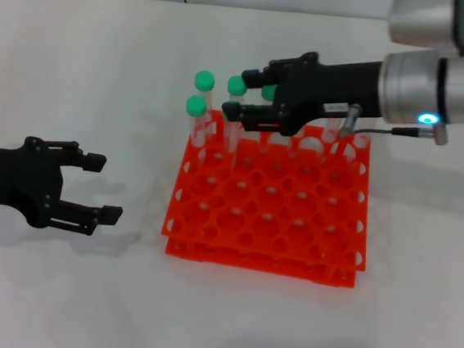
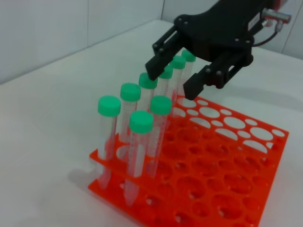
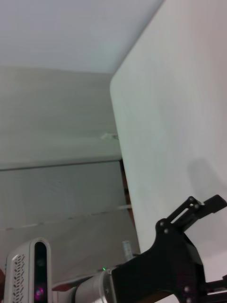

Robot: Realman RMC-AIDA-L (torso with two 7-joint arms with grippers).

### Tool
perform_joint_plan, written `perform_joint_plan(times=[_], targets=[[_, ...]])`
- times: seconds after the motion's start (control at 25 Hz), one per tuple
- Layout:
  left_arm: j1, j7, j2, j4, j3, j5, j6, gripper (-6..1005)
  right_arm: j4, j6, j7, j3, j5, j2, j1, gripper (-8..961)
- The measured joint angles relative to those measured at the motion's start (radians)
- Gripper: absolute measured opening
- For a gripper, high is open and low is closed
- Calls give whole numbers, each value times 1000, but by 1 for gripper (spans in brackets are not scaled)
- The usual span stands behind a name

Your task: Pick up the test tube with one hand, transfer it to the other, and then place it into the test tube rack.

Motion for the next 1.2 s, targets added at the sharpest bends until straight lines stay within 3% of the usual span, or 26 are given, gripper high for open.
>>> perform_joint_plan(times=[0.24,0.52,0.72,1.2], targets=[[4,2,5,3,-1,-26,6,884,-112,-57,3,57,0,-3,-104,561],[4,-8,15,6,-2,-77,9,884,-128,-314,6,277,-40,-15,-171,561],[4,-16,18,6,-8,-120,20,884,-131,-385,2,364,-94,-17,-196,560],[32,-21,11,0,-14,-227,53,884,-140,-473,-45,447,-132,-36,-265,561]])
